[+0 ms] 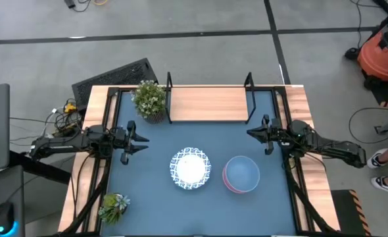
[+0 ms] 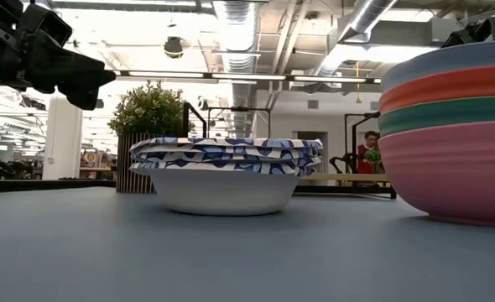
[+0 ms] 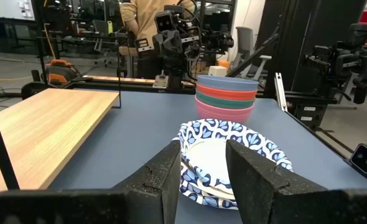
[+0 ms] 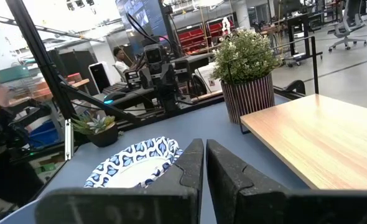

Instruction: Place and stack bowls onto a shelf

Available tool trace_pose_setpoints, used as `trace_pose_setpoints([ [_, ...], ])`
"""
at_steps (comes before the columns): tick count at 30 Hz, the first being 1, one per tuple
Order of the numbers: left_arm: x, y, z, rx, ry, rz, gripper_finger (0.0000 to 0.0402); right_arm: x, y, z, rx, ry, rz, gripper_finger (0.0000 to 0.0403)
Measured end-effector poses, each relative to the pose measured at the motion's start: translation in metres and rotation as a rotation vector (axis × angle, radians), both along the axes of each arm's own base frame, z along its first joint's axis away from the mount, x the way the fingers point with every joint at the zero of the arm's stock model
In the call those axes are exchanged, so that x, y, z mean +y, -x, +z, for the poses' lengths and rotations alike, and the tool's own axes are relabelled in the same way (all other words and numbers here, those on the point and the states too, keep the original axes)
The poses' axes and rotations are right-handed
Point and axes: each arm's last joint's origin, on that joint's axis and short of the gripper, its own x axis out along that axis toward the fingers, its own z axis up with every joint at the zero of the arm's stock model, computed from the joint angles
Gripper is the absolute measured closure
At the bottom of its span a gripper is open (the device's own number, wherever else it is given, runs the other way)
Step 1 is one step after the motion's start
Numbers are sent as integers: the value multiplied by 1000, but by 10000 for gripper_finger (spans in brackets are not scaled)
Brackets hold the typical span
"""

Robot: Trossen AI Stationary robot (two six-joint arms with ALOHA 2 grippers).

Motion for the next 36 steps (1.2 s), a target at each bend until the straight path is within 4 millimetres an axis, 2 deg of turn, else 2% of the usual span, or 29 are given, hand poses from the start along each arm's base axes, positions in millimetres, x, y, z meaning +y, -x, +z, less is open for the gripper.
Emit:
trace_pose_setpoints([
  [18, 0, 0, 0, 0, 12, -1, 289, 0, 0, 0, 0, 0, 0, 356],
  [27, 0, 0, 1, 5, 295, -2, 289, 0, 0, 0, 0, 0, 0, 356],
  [32, 4, 0, 1, -24, 601, 107, 289, 0, 0, 0, 0, 0, 0, 356],
  [36, 6, 0, -1, -41, 726, 192, 289, 0, 0, 0, 0, 0, 0, 356],
])
